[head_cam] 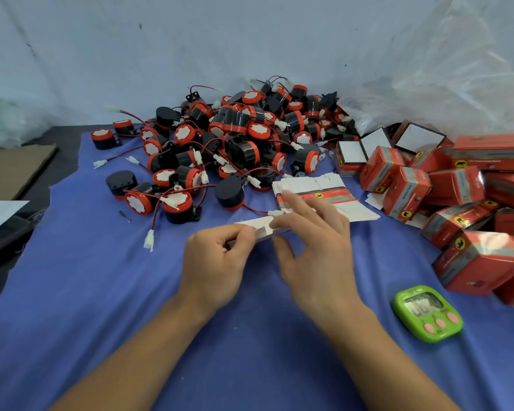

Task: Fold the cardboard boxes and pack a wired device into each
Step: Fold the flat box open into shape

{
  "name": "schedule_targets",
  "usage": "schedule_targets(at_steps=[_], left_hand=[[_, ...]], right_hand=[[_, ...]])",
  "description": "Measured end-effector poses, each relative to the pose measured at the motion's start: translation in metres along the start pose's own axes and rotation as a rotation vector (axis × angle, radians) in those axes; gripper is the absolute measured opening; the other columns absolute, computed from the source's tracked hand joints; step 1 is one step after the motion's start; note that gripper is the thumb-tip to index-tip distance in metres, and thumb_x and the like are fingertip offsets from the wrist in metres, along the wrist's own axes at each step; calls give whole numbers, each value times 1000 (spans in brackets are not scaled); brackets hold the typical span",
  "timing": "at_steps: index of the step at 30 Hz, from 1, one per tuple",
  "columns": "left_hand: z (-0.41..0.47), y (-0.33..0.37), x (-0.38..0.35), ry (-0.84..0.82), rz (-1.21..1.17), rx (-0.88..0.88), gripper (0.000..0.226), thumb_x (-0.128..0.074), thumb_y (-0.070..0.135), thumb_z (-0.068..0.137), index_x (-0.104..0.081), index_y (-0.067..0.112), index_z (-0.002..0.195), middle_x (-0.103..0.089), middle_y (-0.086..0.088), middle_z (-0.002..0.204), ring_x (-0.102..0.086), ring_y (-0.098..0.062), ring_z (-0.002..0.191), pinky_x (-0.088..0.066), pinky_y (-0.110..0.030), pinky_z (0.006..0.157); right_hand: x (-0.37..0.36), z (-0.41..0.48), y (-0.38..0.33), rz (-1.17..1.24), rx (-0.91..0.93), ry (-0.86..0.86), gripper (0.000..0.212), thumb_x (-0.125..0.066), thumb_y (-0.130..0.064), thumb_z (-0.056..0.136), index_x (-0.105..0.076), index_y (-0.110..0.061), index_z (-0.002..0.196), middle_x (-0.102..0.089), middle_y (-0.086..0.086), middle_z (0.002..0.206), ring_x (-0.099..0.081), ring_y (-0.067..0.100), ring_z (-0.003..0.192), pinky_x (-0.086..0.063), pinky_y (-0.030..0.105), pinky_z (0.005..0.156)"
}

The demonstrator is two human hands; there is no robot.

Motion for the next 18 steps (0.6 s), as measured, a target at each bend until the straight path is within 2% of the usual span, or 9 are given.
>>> schedule_targets(at_steps=[2,4,5,6,8,10,12,14,18], left_hand=[[0,7,2,23,95,-67,37,-54,42,91,-70,19,68,-57,1,55,-52,-19,52,-44,-44,49],[-5,31,1,31,338,-295,28,-59,35,93,-77,21,76,-68,3,64,-62,-21,57,-48,-43,48],[-9,40,-4,15,441,-391,22,-63,32,94,-78,22,81,-71,4,67,-63,-20,57,-48,-42,46],[-10,44,-10,-9,489,-407,18,-65,30,94,-79,23,85,-72,4,68,-63,-21,56,-48,-41,45],[-5,38,-10,-23,466,-261,16,-65,27,93,-78,25,83,-71,3,67,-61,-23,56,-48,-43,47],[3,22,-4,-19,395,-58,19,-65,24,95,-76,24,80,-71,4,68,-62,-18,61,-50,-42,57],[9,11,8,18,299,64,18,-70,20,94,-77,26,79,-71,13,68,-67,-7,74,-51,-25,59],[14,9,16,51,239,117,24,-71,19,92,-74,32,73,-69,23,65,-66,7,76,-51,-13,63],[19,11,19,55,233,159,35,-70,20,93,-64,38,64,-67,28,66,-67,3,60,-52,-18,54]], right_hand=[[-8,0,4,-2,-16,-76,18,-81,-4,78,-75,-18,87,-76,-6,113,-54,12,109,-31,24,96],[-14,-1,11,-6,-58,-143,21,-82,-4,76,-75,-22,86,-75,-10,96,-55,9,99,-28,22,90],[-15,-1,15,-6,-77,-165,23,-83,-4,76,-76,-23,85,-74,-11,93,-54,9,97,-28,21,89],[-15,-1,17,-4,-85,-177,24,-84,-3,75,-77,-23,85,-75,-11,95,-53,9,99,-27,21,91],[-14,0,16,-5,-72,-180,22,-85,-3,74,-79,-23,83,-76,-10,112,-52,12,110,-27,22,97],[-12,0,9,-15,-28,-182,20,-87,-5,73,-79,-22,80,-72,-5,130,-52,21,124,-26,28,106],[-9,1,1,-10,25,-181,19,-88,-6,72,-79,-22,79,-67,-2,139,-51,31,134,-28,38,111],[-6,3,-7,1,73,-161,20,-87,-4,73,-79,-22,77,-62,1,145,-47,34,140,-31,45,112],[9,6,-18,25,142,-45,19,-84,-5,79,-82,-23,79,-54,4,151,-40,31,144,-26,35,113]])
Point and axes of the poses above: each hand's wrist, its own z-axis towards the middle knuckle, its own x-axis out of the back of the hand, y = z × x, the point moved 9 cm from there along z, towards the middle knuckle
